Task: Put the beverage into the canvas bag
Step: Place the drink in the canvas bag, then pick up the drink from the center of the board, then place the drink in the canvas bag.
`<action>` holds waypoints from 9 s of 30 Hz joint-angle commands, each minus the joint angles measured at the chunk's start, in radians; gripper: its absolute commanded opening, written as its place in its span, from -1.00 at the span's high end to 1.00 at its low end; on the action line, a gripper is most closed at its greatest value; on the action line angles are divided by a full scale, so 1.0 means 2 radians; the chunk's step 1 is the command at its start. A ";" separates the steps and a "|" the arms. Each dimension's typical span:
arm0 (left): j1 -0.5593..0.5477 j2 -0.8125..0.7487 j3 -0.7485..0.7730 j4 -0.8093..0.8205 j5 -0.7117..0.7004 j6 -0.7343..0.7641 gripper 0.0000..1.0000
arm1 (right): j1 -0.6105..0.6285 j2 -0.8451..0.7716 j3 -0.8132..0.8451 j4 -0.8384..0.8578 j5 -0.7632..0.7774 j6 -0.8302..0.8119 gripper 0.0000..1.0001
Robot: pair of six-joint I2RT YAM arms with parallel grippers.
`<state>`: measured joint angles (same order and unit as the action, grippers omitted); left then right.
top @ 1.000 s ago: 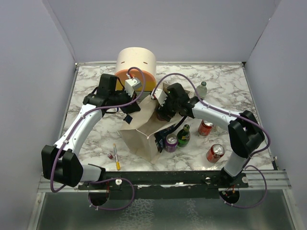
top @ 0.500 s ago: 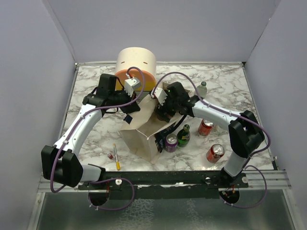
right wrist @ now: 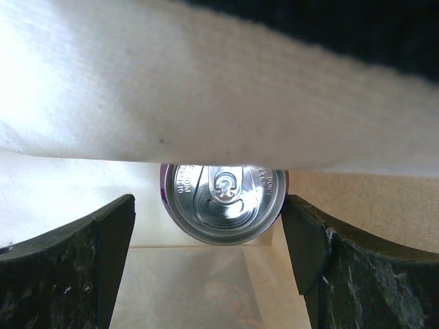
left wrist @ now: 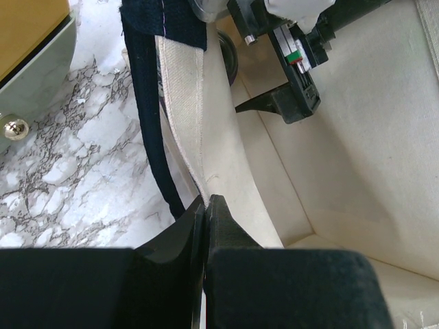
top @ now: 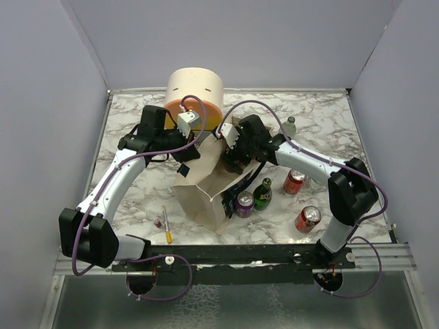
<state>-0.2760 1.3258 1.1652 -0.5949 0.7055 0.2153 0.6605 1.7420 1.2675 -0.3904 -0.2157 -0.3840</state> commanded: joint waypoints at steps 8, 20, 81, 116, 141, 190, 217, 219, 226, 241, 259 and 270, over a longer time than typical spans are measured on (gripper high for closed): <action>0.004 0.004 0.015 -0.006 -0.004 -0.022 1.00 | -0.007 -0.028 0.046 -0.012 -0.024 0.032 -0.80; 0.004 0.003 0.016 0.008 -0.015 -0.036 1.00 | -0.007 -0.050 0.060 -0.018 -0.016 0.031 -0.79; 0.003 -0.023 -0.013 0.060 -0.051 -0.115 1.00 | -0.208 -0.194 -0.068 -0.277 0.042 -0.037 -0.86; 0.003 -0.032 -0.012 0.053 -0.046 -0.079 1.00 | -0.224 -0.169 -0.032 -0.272 -0.044 -0.038 0.41; 0.003 -0.018 -0.003 0.078 -0.019 -0.091 1.00 | -0.132 -0.052 0.477 -0.283 -0.072 0.045 0.98; -0.005 -0.048 0.083 -0.029 0.063 -0.006 -0.10 | -0.015 -0.025 0.338 -0.385 -0.068 0.024 0.98; -0.173 0.000 0.126 -0.132 0.127 0.065 -0.37 | -0.049 0.015 0.355 -0.401 -0.092 0.040 0.98; -0.183 0.005 0.124 -0.152 0.128 0.090 -0.35 | -0.049 0.011 0.346 -0.403 -0.087 0.029 0.98; -0.210 0.011 0.111 -0.200 0.112 0.163 -0.13 | -0.048 0.013 0.328 -0.402 -0.032 0.000 0.98; -0.229 0.024 0.108 -0.244 0.108 0.256 0.32 | -0.006 0.026 0.308 -0.372 0.031 -0.018 0.98; -0.229 0.026 0.108 -0.230 0.099 0.266 0.57 | 0.014 0.018 0.315 -0.379 -0.012 -0.055 0.98; -0.230 0.026 0.113 -0.228 0.112 0.269 1.00 | 0.014 0.025 0.334 -0.410 -0.113 -0.056 0.98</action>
<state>-0.7288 1.3766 1.3846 -1.0336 0.9157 0.7292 0.6815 1.7885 1.9160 -1.1912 -0.3500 -0.4850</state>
